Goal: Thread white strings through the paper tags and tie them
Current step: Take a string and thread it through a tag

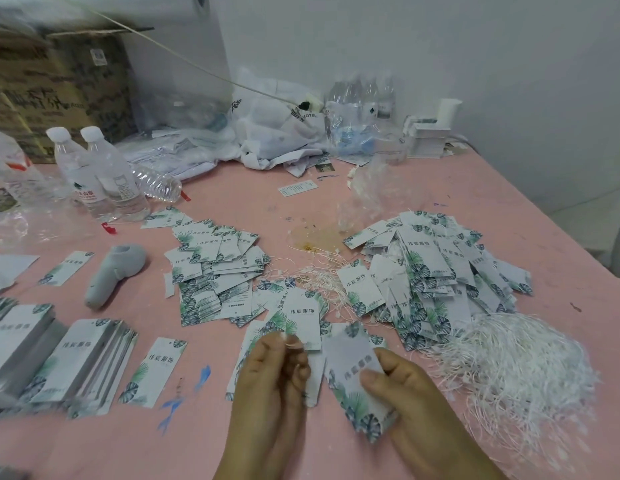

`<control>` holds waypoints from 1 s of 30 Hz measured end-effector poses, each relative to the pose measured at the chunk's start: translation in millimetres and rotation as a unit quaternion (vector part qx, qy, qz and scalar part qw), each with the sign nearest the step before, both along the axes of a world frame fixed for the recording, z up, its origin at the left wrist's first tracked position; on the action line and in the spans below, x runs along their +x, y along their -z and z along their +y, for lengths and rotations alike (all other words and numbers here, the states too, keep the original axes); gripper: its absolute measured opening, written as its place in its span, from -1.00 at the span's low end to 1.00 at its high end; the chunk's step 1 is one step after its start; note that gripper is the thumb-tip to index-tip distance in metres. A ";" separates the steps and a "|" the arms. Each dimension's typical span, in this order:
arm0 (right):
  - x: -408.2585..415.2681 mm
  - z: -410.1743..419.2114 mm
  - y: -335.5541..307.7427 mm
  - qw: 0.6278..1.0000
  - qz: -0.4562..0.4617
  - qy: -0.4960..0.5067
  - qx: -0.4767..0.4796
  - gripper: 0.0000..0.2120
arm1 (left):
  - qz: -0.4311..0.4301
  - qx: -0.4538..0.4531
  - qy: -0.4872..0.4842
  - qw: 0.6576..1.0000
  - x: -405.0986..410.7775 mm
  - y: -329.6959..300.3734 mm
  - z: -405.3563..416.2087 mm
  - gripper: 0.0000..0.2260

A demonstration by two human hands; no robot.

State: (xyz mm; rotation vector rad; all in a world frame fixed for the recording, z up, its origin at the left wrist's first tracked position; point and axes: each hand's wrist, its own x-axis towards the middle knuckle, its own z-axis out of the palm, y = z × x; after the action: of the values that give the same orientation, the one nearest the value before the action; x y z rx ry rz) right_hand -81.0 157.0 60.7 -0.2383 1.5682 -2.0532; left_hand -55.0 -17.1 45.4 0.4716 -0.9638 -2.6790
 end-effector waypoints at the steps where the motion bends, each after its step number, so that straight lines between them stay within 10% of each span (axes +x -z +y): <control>1: -1.9 0.4 0.6 0.999 -0.011 0.028 -0.022 -0.65 | -0.009 -0.107 0.009 0.994 3.4 2.6 6.7 -0.87; 6: -8.5 7.3 -7.1 0.991 0.009 0.130 -0.022 -0.68 | 0.011 -0.458 0.033 0.888 13.4 11.5 30.0 -0.94; 15: -103.1 36.6 -81.1 0.946 0.131 0.244 0.167 -0.81 | -0.001 -0.480 0.038 0.877 16.3 10.2 31.7 -0.92; 19: -132.9 46.7 -87.1 0.841 0.231 0.250 0.420 -0.62 | -0.011 -0.505 0.045 0.862 19.2 13.6 29.8 -0.83; 27: -34.5 39.0 -24.3 0.860 0.287 0.190 0.376 -0.82 | -0.025 -0.512 0.008 0.859 18.7 11.5 29.0 -0.90; 30: -18.6 16.3 -2.4 0.804 0.364 0.110 0.457 -0.84 | -0.034 -0.503 -0.011 0.864 18.7 8.0 28.7 -0.93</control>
State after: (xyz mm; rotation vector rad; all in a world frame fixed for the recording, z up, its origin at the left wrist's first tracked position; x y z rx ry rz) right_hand -99.6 173.3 63.1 -0.5186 2.9766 -1.1078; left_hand -36.3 11.6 37.4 0.3106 -2.1119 -1.7469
